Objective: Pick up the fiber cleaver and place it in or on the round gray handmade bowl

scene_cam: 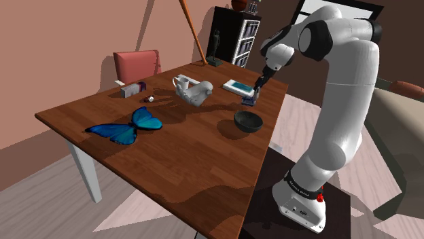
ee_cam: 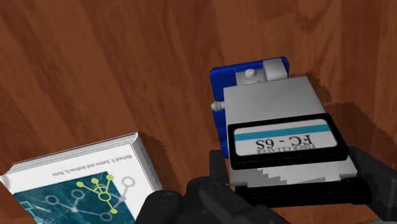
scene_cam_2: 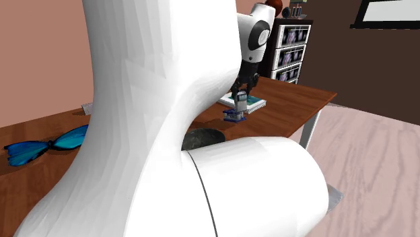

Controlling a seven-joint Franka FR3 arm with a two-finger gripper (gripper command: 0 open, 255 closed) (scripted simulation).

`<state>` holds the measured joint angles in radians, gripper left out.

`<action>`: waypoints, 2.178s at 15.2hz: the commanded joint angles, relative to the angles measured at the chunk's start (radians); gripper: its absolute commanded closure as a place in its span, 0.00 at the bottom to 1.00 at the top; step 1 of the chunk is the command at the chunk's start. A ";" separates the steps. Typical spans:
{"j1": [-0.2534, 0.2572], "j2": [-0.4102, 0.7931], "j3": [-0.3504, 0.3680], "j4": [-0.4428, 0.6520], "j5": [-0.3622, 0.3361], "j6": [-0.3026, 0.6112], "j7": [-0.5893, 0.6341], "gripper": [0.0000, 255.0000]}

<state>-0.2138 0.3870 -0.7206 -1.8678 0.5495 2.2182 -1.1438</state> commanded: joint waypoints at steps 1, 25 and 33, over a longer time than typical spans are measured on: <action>0.006 -0.013 -0.008 0.011 -0.016 -0.019 0.014 1.00; 0.147 -0.332 -0.082 -0.042 -0.304 -0.155 0.237 1.00; 0.142 -0.745 0.066 -0.353 -0.619 -0.133 0.523 1.00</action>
<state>-0.0615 -0.3059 -0.6815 -2.1817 -0.0344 2.0872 -0.6568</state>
